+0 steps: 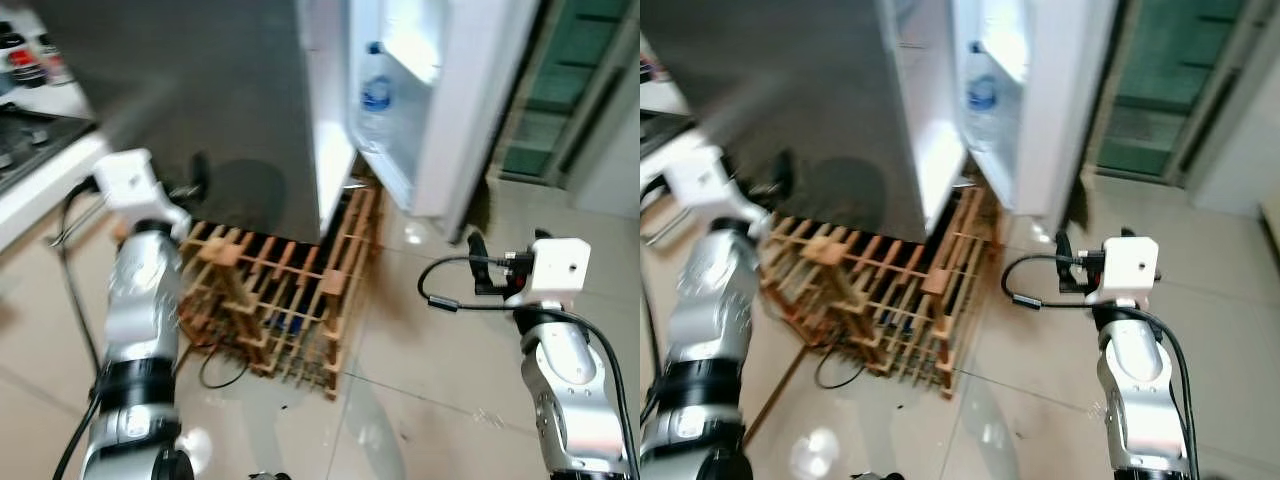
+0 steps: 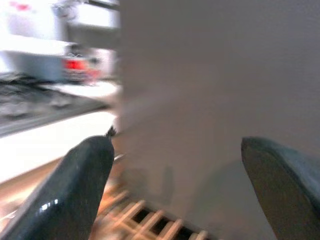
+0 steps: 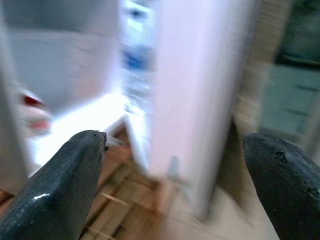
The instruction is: Restocking fridge
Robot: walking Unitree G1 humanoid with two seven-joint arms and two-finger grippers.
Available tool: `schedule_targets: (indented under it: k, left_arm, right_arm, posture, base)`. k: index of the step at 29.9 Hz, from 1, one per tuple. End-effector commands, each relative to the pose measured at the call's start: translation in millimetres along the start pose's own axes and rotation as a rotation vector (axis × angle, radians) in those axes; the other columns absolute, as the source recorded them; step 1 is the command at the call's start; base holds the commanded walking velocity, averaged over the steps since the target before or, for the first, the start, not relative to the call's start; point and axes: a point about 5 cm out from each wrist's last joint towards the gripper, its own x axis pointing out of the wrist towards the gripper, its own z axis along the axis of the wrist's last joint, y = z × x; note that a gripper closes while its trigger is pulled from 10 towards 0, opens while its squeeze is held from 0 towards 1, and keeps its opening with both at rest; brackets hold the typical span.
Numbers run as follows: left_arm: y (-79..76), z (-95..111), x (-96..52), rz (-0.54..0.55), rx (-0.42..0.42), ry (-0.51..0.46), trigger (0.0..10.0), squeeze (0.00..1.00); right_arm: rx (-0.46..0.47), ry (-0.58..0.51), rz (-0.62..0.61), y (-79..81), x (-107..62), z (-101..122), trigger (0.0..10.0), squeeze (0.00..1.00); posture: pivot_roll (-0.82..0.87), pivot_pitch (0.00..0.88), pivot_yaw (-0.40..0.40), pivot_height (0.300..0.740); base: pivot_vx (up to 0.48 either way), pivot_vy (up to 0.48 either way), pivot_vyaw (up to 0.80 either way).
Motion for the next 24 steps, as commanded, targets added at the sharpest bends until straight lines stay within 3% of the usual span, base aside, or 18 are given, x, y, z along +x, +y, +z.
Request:
schedule_targets:
  k: [1,4,8,12,16,19,21,24]
  left_arm:
    - [-1.4,5,-5.6,0.013,0.062,0.003,10.0,0.0]
    - [1.9,-6,-14.5,0.086,0.13,0.08,10.0,0.0]
    - [-5.6,-8,-7.8,0.126,0.124,0.088,10.0,0.0]
    - [-19.9,-10,-10.0,0.122,0.108,0.138,10.0,0.0]
    - [-24.0,-12,-9.9,0.122,0.114,0.154,10.0,0.0]
    - [-24.7,-13,-9.6,0.128,0.115,0.162,10.0,0.0]
    - [-24.9,-22,-10.1,0.14,0.129,0.214,10.0,0.0]
    - [-33.7,-33,-11.0,0.077,0.143,0.279,10.0,0.0]
  right_arm:
    - [0.005,0.03,0.001,-1.8,0.6,-6,10.0,0.14]
    - [0.016,0.03,0.009,-0.3,6.7,-7,10.0,0.14]
    - [0.03,0.031,0.024,4.6,11.3,-8,10.0,0.14]
    - [0.055,0.035,0.039,8.9,14.9,-9,10.0,0.15]
    - [0.058,0.037,0.064,12.1,14.9,-9,10.0,0.16]
    - [0.05,0.04,0.087,14.5,14.8,-10,10.0,0.19]
    - [0.047,0.036,0.103,16.9,14.7,-9,10.0,0.3]
    - [0.054,0.059,0.101,16.3,13.7,-13,10.0,0.31]
  posture:
    - [-0.11,0.0,0.085,0.74]
    - [-0.1,0.0,0.074,0.74]
    - [-0.1,0.0,0.071,0.74]
    - [-0.1,0.006,0.07,0.74]
    - [-0.1,0.011,0.07,0.74]
    - [-0.11,0.013,0.07,0.74]
    - [-0.12,0.014,0.074,0.74]
    - [-0.12,0.014,0.073,0.74]
  base:
    - [0.0,-0.48,0.55]
    - [0.0,-0.472,0.52]
    - [0.0,-0.458,0.49]
    - [0.0,-0.448,0.45]
    - [0.0,-0.45,0.22]
    - [0.0,-0.449,0.0]
    - [0.0,-0.45,0.0]
    - [0.0,-0.3,0.0]
